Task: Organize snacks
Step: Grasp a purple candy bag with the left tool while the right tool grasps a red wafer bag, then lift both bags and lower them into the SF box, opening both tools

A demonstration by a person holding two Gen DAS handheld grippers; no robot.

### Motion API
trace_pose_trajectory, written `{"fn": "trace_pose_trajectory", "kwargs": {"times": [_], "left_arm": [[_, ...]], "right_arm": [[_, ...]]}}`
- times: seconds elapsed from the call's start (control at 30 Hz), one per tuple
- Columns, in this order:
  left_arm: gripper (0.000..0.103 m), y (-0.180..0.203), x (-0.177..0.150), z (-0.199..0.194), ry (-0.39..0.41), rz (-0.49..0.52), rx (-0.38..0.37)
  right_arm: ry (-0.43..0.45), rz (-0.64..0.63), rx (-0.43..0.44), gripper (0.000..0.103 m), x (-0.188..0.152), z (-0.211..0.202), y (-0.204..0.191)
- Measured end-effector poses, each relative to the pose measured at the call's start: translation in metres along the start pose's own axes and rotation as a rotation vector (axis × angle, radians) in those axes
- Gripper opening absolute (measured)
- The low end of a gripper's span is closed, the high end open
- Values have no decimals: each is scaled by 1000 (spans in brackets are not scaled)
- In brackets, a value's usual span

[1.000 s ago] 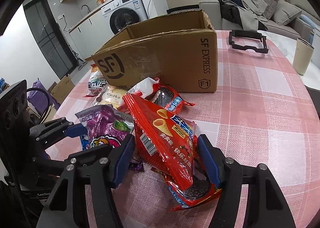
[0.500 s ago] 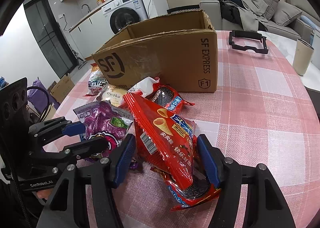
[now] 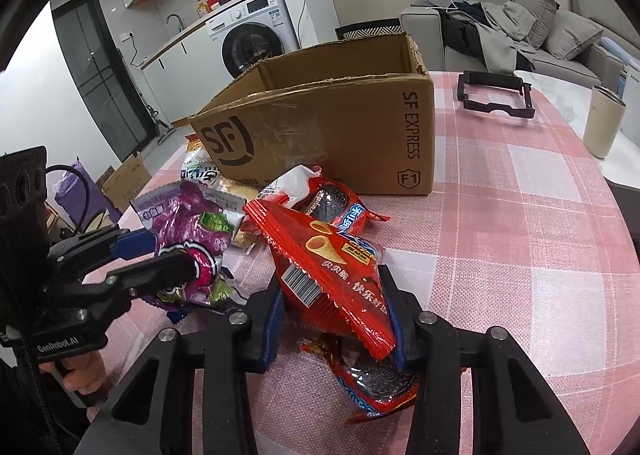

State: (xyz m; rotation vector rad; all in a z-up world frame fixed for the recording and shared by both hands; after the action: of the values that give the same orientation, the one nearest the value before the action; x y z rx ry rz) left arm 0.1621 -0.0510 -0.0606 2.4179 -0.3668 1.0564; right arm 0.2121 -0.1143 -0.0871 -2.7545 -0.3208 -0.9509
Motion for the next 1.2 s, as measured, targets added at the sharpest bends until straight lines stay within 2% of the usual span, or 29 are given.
{"fn": "trace_pose_trajectory", "kwargs": {"times": [0.57, 1.2], "left_arm": [[37, -10, 9, -29, 58, -22, 39], [37, -8, 32, -65, 149, -20, 77]], "right_arm": [[51, 27, 24, 42, 13, -20, 1], [189, 56, 36, 42, 41, -74, 3]]}}
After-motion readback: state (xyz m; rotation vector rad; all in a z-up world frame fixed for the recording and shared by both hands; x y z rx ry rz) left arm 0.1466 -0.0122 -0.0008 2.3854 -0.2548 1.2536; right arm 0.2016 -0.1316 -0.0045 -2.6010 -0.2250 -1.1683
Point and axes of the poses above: each gripper's, at about its wrist camera, not at the fingertips, and z roughly the way its jaws point, y to its right, x to its top, the point moved 10 cm from there along z, roughly the way its jaws point, and after that the axes turned 8 degrees about -x, right-handed, at the moved point
